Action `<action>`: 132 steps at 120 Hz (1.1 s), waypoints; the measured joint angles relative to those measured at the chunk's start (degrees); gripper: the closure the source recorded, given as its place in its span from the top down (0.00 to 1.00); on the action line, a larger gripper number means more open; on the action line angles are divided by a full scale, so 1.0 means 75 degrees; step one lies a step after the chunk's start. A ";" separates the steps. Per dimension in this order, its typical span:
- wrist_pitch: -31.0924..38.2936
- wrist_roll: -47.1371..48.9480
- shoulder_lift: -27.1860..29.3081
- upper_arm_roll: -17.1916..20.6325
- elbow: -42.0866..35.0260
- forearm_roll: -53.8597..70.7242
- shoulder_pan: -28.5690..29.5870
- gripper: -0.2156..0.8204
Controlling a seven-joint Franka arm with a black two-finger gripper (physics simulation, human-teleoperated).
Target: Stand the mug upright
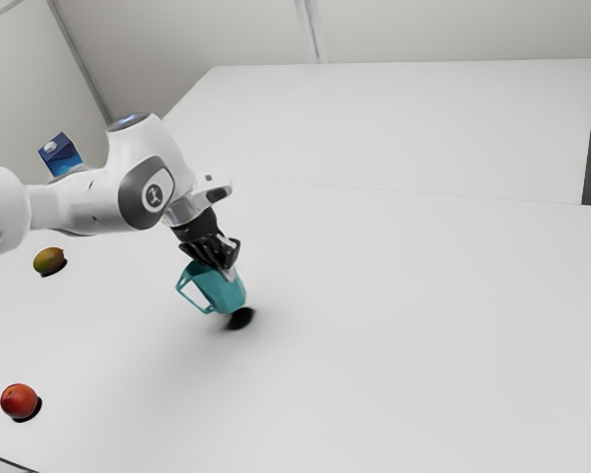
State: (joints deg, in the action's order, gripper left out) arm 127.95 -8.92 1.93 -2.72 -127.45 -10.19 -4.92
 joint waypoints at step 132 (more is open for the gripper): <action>0.0225 0.1356 -0.0622 0.0190 -0.0113 0.0948 0.0403 0.03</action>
State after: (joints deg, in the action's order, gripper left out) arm 129.64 1.26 -2.73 -1.30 -128.30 -3.09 -1.90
